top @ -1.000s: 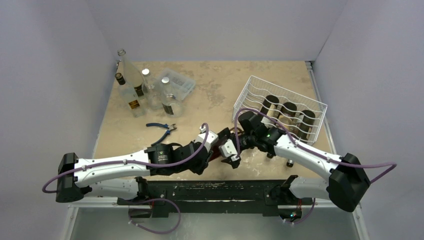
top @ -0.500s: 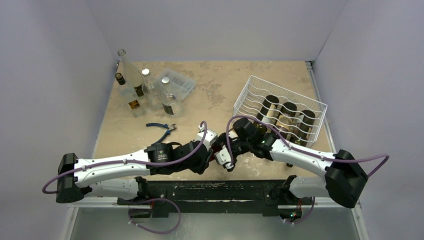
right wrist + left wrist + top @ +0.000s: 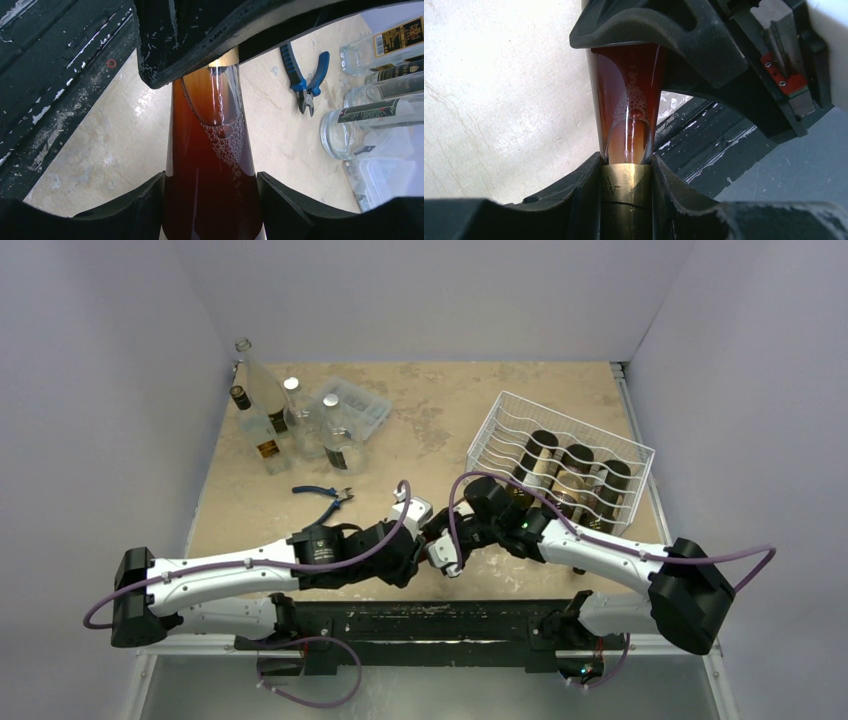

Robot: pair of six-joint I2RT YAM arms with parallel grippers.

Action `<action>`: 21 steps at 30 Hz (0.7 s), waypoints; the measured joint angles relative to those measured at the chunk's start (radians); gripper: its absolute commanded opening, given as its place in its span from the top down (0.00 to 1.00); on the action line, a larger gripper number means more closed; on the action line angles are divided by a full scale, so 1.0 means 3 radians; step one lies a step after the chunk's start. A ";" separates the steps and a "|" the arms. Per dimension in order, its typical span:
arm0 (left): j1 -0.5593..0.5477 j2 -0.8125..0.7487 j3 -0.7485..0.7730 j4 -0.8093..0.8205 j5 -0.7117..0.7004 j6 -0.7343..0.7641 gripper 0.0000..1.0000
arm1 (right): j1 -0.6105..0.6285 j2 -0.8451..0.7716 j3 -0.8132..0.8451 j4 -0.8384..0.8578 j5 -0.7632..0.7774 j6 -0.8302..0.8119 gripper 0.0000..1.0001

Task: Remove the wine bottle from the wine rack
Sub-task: Pick up the wine bottle from the wine rack.

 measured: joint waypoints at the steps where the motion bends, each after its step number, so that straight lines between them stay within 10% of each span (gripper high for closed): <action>1: 0.0001 -0.0011 -0.0009 0.0008 -0.0001 -0.0006 0.55 | 0.0000 -0.0001 0.0000 0.0005 -0.0001 0.0010 0.61; 8: 0.0028 -0.0315 -0.0080 0.0272 -0.0042 -0.0158 0.31 | -0.0004 0.0000 -0.0001 -0.0060 -0.0076 0.0053 0.63; 21: 0.0014 -0.0684 -0.0323 0.0559 -0.0226 -0.0259 0.27 | -0.0113 0.0001 -0.0001 -0.0149 -0.0127 0.0270 0.65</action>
